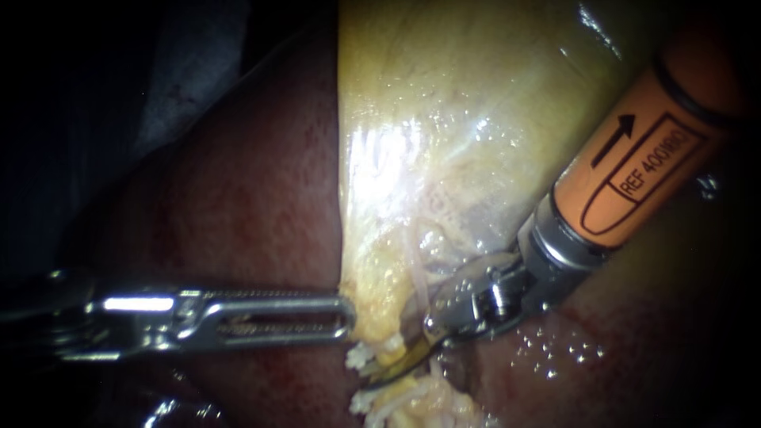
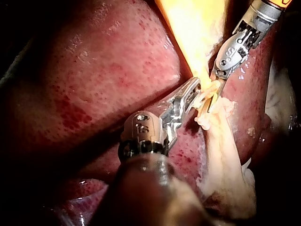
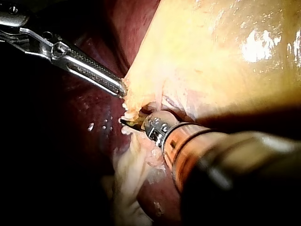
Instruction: Go back from the cut left tube
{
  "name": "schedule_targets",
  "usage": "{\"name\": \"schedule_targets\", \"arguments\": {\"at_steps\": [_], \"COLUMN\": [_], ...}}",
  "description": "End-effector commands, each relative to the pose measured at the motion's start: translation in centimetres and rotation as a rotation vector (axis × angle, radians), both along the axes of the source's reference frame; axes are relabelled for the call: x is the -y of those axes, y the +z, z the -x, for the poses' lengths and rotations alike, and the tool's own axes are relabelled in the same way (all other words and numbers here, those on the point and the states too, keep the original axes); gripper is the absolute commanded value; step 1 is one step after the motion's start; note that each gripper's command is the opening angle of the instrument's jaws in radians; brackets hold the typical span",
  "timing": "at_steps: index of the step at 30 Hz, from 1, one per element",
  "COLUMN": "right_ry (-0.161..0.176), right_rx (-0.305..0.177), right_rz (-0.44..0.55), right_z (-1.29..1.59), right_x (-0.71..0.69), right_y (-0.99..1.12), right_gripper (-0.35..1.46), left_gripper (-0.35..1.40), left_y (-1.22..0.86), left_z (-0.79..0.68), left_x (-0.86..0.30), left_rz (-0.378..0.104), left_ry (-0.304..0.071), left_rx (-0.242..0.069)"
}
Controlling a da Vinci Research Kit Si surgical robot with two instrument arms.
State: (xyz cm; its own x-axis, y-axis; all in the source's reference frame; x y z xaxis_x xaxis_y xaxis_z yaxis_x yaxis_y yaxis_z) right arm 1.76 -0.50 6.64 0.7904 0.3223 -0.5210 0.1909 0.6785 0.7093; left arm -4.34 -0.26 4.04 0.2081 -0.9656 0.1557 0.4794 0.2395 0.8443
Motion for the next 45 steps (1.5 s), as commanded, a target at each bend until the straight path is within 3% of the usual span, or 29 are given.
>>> {"name": "schedule_targets", "arguments": {"at_steps": [1,25,32,35,36,45], "right_ry": [0.0,0.002,0.029,0.057,0.078,0.125], "right_rx": [-0.001,-0.011,-0.022,-0.025,-0.028,-0.039], "right_rz": [0.0,0.006,0.025,0.045,0.064,0.102], "right_z": [0.0,0.09,0.29,0.39,0.44,0.82], "right_x": [0.0,-0.05,-0.22,-0.32,-0.36,-0.78], "right_y": [-0.01,-0.16,-0.37,-0.48,-0.52,-0.87], "right_gripper": [0.44,0.52,0.54,0.54,0.54,0.54], "left_gripper": [-0.35,-0.35,-0.35,-0.35,-0.35,-0.35], "left_y": [0.0,0.04,0.07,0.06,0.06,0.06], "left_z": [0.0,-0.03,-0.06,-0.06,-0.06,-0.06], "left_x": [0.0,-0.05,-0.07,-0.08,-0.08,-0.08], "left_rz": [0.0,-0.001,-0.001,-0.001,-0.001,-0.001], "left_ry": [0.0,0.004,0.006,0.006,0.006,0.006], "left_rx": [0.0,0.002,0.004,0.004,0.004,0.004]}}
